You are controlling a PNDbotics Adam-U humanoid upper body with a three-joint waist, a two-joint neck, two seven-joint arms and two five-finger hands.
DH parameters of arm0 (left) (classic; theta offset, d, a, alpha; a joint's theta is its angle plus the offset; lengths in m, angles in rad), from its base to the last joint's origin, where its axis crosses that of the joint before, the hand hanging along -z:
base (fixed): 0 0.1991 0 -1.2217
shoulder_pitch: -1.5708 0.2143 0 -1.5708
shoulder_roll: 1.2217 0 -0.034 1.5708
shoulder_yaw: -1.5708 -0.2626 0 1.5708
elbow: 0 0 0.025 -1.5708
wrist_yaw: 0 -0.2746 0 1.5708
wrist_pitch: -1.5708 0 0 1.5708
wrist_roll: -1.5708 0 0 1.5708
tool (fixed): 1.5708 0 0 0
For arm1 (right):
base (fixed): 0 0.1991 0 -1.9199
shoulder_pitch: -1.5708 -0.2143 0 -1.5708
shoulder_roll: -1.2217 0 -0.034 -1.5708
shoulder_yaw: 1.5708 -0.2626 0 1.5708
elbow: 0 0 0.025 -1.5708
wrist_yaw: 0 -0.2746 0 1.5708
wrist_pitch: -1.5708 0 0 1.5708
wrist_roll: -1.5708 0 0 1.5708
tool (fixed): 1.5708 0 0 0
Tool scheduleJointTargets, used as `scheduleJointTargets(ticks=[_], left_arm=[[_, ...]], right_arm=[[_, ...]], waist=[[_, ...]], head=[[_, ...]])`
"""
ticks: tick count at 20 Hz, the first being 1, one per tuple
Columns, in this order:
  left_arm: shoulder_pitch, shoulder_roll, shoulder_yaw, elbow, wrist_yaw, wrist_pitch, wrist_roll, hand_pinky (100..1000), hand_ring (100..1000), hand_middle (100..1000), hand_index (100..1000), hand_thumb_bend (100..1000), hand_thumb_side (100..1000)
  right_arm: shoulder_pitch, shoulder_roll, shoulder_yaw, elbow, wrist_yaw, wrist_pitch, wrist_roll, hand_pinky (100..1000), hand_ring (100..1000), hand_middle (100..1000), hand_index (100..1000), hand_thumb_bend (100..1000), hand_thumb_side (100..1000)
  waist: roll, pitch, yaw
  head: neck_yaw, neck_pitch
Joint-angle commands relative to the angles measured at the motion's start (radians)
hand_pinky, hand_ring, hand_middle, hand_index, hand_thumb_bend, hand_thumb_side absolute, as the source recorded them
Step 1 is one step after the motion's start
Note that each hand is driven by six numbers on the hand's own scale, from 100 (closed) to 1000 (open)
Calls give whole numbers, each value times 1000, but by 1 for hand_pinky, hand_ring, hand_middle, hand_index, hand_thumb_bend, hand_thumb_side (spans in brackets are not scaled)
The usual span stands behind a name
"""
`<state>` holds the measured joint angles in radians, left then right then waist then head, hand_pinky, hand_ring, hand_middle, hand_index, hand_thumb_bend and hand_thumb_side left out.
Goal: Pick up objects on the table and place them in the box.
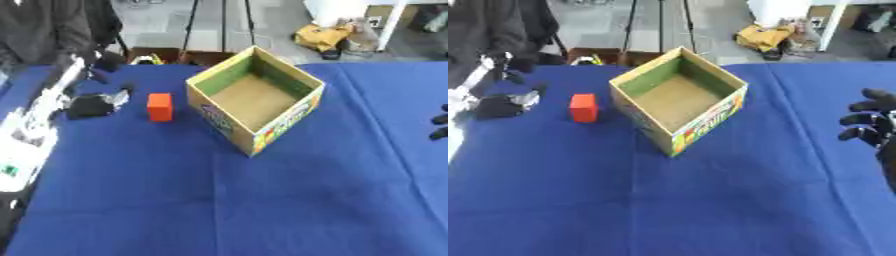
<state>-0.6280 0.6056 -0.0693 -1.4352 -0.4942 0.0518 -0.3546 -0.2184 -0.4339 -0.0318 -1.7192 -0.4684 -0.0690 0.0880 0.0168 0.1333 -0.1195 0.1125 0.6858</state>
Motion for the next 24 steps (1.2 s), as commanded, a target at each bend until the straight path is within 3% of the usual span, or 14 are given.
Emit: scheduleJointTargets(ticks=[1, 3, 7, 11, 15, 24], left_arm=[[-108, 58, -54, 141, -131, -61, -122, 757, 782, 721, 842, 686, 227], [-184, 37, -71, 263, -200, -128, -195, 768, 783, 728, 848, 716, 234], [-284, -29, -44, 466, -289, -249, -267, 785, 789, 735, 852, 755, 232], [-340, -69, -19, 597, -389, -320, -294, 794, 790, 743, 861, 757, 228], [-355, -96, -2, 636, -463, -340, -268, 798, 791, 746, 865, 742, 223], [-350, -127, 21, 677, -569, -296, -166, 812, 800, 757, 873, 702, 222]], right_arm=[[-5, -30, 1, -12, 0, 2, 7, 491, 597, 608, 794, 100, 579], [-3, -32, 4, -11, -1, 4, 11, 491, 597, 607, 794, 100, 578], [-2, -33, 9, -10, -1, 5, 16, 491, 597, 607, 794, 100, 575], [0, -34, 11, -8, -1, 7, 20, 491, 598, 607, 795, 100, 575], [-1, -32, 11, -9, -1, 7, 21, 490, 598, 607, 795, 100, 576], [-2, -29, 13, -9, -1, 8, 24, 490, 599, 607, 796, 100, 578]], waist=[[0, -18, -9], [1, -21, -18], [4, -22, -39], [8, -19, -58], [6, -16, -66], [6, -11, -73]], head=[[4, 10], [6, 14], [10, 16], [14, 17], [16, 14], [20, 10]])
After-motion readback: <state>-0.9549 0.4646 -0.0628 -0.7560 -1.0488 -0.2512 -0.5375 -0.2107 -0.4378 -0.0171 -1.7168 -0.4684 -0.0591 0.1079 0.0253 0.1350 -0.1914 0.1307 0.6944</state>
